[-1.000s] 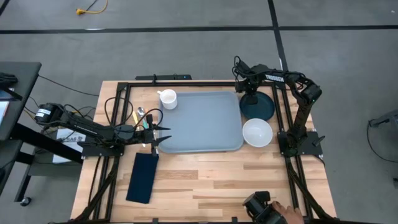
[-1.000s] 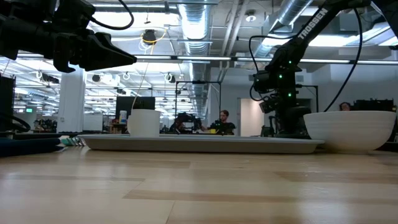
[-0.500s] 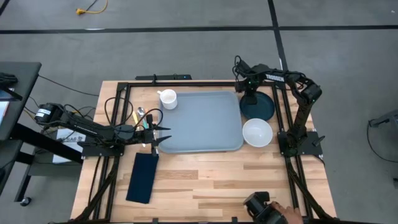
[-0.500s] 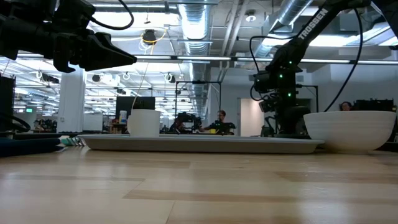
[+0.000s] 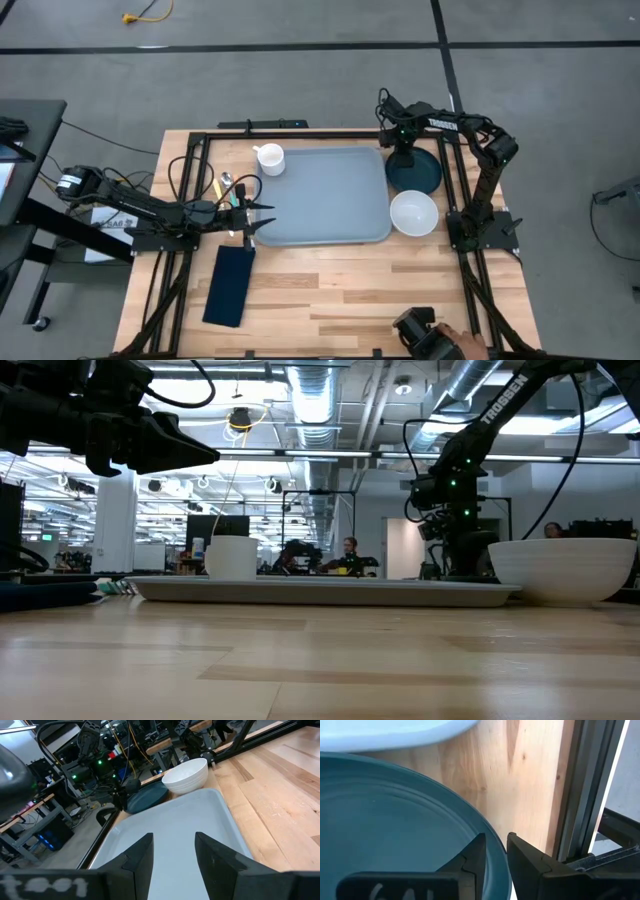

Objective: Set up tray
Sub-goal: Put the black plate on the gray tray to the bottom right of the white mug

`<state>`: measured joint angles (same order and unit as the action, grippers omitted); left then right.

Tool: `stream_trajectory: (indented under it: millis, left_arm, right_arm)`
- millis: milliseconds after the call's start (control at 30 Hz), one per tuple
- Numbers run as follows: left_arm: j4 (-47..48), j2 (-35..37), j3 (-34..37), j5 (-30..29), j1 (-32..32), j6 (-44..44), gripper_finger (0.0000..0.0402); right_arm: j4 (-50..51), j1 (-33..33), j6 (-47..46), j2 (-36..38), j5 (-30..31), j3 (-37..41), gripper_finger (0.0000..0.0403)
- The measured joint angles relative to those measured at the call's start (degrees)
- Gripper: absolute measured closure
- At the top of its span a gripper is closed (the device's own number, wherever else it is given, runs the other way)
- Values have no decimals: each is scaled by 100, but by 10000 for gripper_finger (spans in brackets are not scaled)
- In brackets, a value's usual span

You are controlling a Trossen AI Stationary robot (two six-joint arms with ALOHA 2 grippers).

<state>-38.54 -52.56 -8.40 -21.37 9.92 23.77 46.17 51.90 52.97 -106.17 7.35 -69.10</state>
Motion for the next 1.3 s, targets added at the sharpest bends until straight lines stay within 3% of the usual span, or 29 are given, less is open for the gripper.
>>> stream_trajectory:
  millis: [500,633,800,1300]
  left_arm:
    - [0,0,0,0,1,0,266]
    - [-6,0,0,0,1,0,266]
    - [-63,-2,0,0,1,0,266]
    - [-81,-1,0,0,-1,0,266]
  right_arm:
    - [-55,-4,-44,-588,136,-28,332]
    - [-74,14,-2,-537,188,-25,349]
    - [83,49,39,-515,175,-148,397]
    - [825,57,-4,-535,261,-735,403]
